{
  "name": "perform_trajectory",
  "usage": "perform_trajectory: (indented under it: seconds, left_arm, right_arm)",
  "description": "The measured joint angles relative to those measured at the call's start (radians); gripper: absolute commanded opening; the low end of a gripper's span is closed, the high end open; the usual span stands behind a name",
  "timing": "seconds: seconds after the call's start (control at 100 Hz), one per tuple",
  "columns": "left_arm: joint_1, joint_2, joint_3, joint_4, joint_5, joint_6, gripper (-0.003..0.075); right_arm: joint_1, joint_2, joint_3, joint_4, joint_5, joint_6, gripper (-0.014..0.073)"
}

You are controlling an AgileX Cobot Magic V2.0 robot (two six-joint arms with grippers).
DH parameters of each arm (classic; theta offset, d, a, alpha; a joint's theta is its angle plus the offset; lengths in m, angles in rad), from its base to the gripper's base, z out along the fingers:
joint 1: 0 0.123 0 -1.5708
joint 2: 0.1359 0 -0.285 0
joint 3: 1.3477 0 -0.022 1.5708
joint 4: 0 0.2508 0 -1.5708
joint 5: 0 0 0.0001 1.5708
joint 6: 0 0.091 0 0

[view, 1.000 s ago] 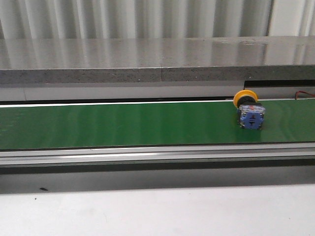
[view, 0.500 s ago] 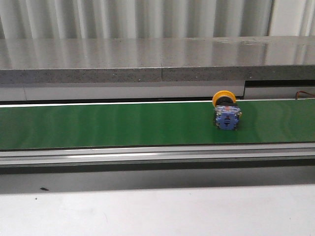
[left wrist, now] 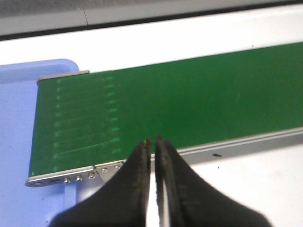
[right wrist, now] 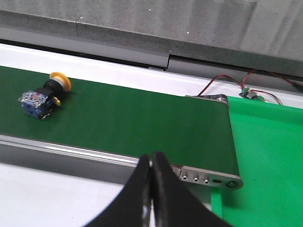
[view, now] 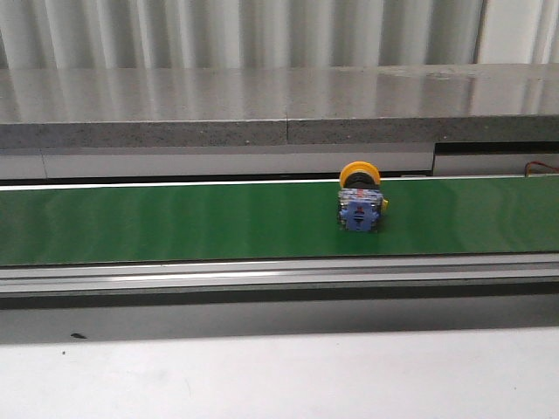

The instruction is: Move button from right to left

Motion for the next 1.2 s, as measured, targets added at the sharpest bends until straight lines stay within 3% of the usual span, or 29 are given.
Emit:
perform_trajectory:
  seconds: [0.09, 0.18, 0.43, 0.73, 1.2]
  left_arm:
    - [0.0, 0.07, -0.025, -0.002, 0.028, 0.009, 0.0465]
    - [0.0, 0.119, -0.039, -0.013, 0.022, 0.013, 0.0566]
    - [0.0, 0.206, -0.052, -0.074, -0.027, 0.013, 0.0564]
    - [-0.008, 0.378, -0.227, -0.178, 0.127, 0.007, 0.0547]
    - [-0.237, 0.77, -0.494, -0.189, 0.143, -0.159, 0.051]
  right_arm:
    - [0.0, 0.0, 0.0, 0.0, 0.0, 0.0, -0.0068]
    - [0.0, 0.0, 0.0, 0.0, 0.0, 0.0, -0.0068]
    - [0.0, 0.0, 0.0, 0.0, 0.0, 0.0, -0.0068]
    - [0.0, 0.0, 0.0, 0.0, 0.0, 0.0, -0.0068]
    - [0.0, 0.0, 0.0, 0.0, 0.0, 0.0, -0.0068]
